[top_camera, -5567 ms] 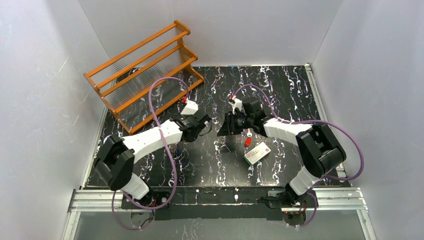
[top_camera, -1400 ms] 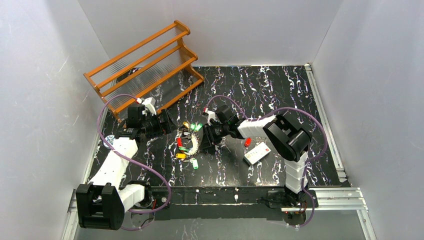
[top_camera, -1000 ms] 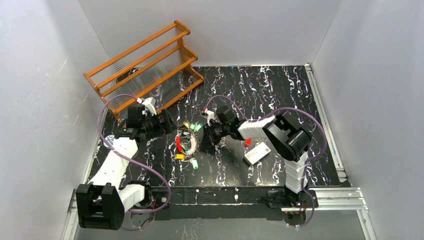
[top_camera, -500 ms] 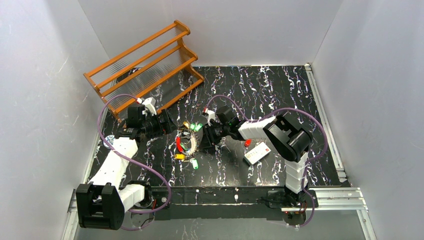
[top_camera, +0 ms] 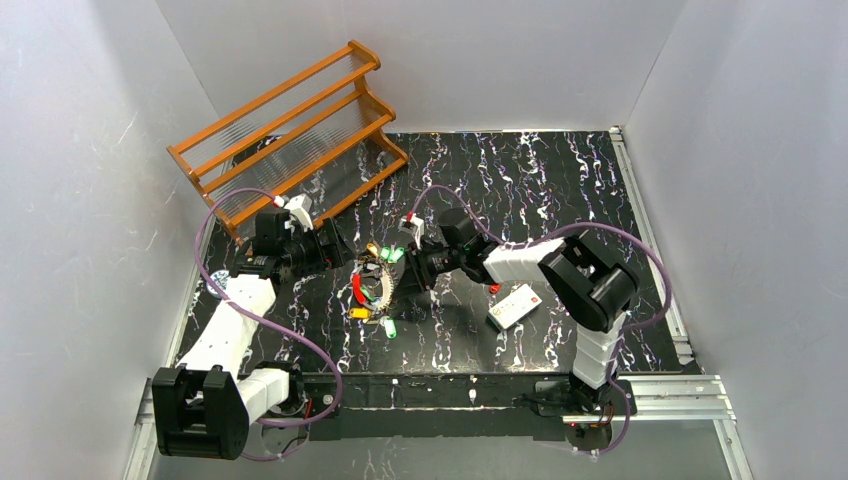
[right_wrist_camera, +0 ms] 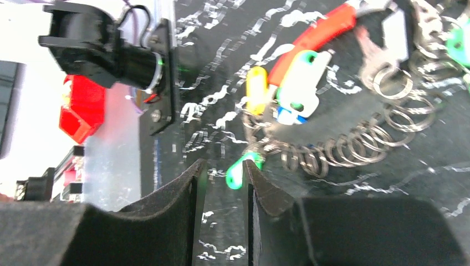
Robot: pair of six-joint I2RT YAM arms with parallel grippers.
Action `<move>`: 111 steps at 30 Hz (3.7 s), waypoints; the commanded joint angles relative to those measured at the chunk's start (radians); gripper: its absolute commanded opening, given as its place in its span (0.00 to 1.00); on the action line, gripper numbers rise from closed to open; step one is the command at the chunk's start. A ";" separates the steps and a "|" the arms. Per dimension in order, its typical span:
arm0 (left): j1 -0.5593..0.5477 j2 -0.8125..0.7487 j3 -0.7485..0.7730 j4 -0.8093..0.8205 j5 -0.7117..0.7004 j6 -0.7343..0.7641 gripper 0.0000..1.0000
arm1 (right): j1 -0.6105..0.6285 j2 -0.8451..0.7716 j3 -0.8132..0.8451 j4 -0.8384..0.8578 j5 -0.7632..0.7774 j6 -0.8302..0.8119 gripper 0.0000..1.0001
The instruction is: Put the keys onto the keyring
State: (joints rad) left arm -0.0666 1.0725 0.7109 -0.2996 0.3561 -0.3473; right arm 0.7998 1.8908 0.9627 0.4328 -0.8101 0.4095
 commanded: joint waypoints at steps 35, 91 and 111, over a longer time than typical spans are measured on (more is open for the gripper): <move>-0.011 0.081 -0.018 0.034 0.112 -0.025 0.80 | -0.019 0.055 0.217 -0.386 0.237 -0.125 0.55; -0.071 0.089 -0.001 -0.006 0.031 -0.016 0.79 | 0.159 0.034 0.379 -0.640 0.631 -0.275 0.01; -0.071 0.087 0.001 -0.006 0.037 -0.012 0.80 | 0.104 -0.078 0.286 -0.580 0.567 -0.112 0.46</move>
State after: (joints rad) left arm -0.1341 1.1809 0.7002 -0.2863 0.3847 -0.3737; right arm 0.9215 1.8713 1.3056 -0.2207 -0.1089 0.1936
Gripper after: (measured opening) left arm 0.795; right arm 0.476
